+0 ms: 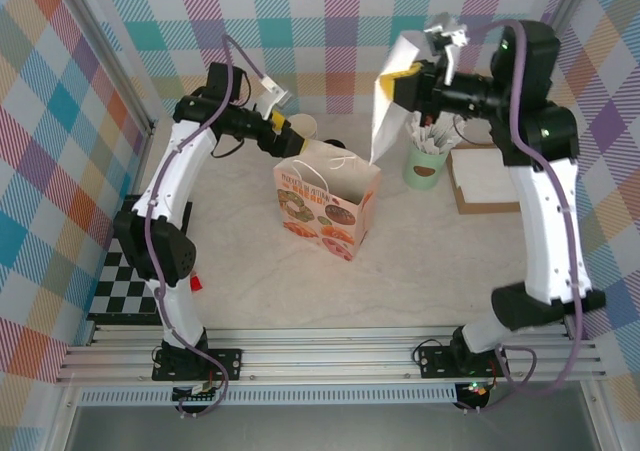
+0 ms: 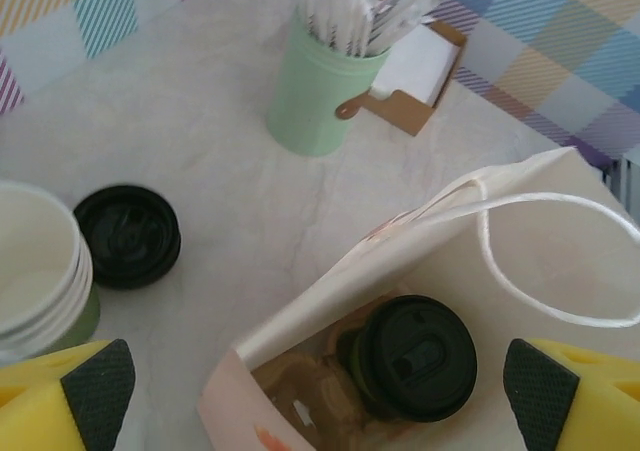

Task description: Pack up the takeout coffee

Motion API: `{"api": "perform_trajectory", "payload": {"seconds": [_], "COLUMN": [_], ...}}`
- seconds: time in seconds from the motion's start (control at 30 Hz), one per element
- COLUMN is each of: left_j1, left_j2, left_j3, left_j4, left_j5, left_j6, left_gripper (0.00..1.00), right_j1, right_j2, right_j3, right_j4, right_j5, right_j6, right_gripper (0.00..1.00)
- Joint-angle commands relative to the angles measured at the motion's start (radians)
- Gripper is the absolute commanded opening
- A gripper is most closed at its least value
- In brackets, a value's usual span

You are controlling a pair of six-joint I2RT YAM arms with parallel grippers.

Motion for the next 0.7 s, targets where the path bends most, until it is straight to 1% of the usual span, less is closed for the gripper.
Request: {"api": "perform_trajectory", "payload": {"seconds": [0.0,0.07,0.13,0.2,0.33,0.43,0.57,0.67], "left_j1": [-0.01,-0.01,-0.01,-0.009,-0.009,-0.009,-0.009,-0.01], "left_j2": [-0.101,-0.146,-0.197,-0.248,-0.323,-0.339,-0.34,-0.331], "left_j3": [-0.06,-0.121,-0.19,-0.254,-0.345,-0.362,-0.37,-0.367], "left_j4": [0.063,0.098,0.141,0.171,0.214,0.21,0.225,0.233], "left_j5": [-0.133,-0.188,-0.242,-0.297,-0.422,-0.482,-0.458,-0.436], "left_j6": [-0.179,-0.28,-0.346,-0.387,-0.449,-0.48,-0.511,-0.537], "left_gripper": [0.98,0.98,0.99,1.0,1.0,1.0,1.0,1.0], "right_j1": [0.05,0.071,0.083,0.096,0.109,0.108,0.109,0.109], "right_j2": [0.172,0.265,0.309,0.319,0.312,0.293,0.24,0.232], "right_j3": [0.236,0.375,0.431,0.425,0.377,0.305,0.165,0.137], "right_j4": [-0.227,-0.259,-0.251,-0.255,-0.328,-0.396,-0.382,-0.372], "right_j5": [-0.145,-0.218,-0.264,-0.267,-0.25,-0.19,-0.082,-0.028], "right_j6": [-0.178,-0.177,-0.157,-0.161,-0.205,-0.267,-0.332,-0.362], "right_gripper": [0.0,0.0,0.0,0.0,0.0,0.0,0.0,0.0]}}
